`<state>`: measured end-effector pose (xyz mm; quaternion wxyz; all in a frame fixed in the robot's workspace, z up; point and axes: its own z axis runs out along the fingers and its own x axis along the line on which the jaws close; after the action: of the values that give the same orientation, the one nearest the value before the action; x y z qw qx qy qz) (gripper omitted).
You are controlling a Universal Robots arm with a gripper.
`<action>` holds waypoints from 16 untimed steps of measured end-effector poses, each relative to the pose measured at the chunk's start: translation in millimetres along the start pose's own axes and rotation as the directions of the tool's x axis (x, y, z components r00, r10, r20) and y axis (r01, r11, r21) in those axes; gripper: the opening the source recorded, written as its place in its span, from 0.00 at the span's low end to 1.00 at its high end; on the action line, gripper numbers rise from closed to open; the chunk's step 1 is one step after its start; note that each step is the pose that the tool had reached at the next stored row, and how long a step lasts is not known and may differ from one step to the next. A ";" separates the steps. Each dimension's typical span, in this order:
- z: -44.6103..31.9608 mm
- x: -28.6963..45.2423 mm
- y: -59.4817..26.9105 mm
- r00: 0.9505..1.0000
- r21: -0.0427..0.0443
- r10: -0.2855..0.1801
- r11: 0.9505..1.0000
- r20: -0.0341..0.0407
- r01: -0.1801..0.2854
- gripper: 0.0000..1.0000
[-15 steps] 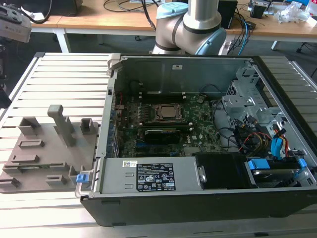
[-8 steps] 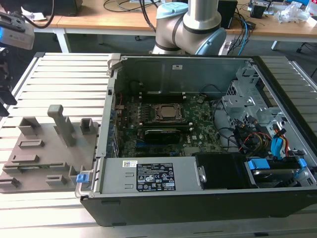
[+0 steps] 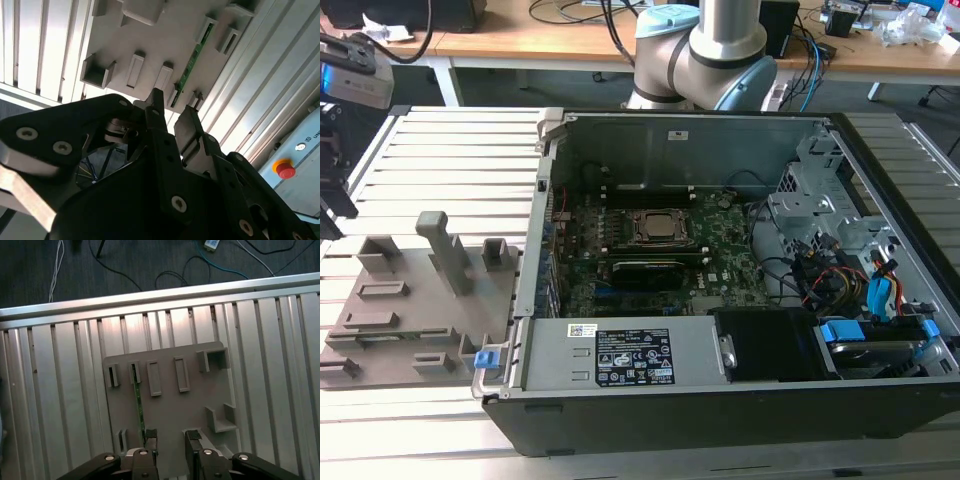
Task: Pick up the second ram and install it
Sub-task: 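Pick up the second ram and move it above second insertion slot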
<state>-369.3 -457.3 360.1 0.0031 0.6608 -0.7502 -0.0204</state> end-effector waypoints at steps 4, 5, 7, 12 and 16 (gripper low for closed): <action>4.6 0.1 -0.2 1.000 0.000 0.000 1.000 0.000 0.000 0.36; 5.4 0.1 -0.2 1.000 0.000 0.000 1.000 0.000 0.000 0.36; 7.3 0.2 -0.3 1.000 0.000 0.000 1.000 0.000 0.000 0.36; 12.3 0.3 -0.4 1.000 0.000 0.000 1.000 0.000 0.000 0.36; 16.5 0.4 -0.6 1.000 0.000 0.000 1.000 0.000 0.000 0.36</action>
<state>-369.3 -457.3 343.6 0.0031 0.6608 -0.7503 -0.0204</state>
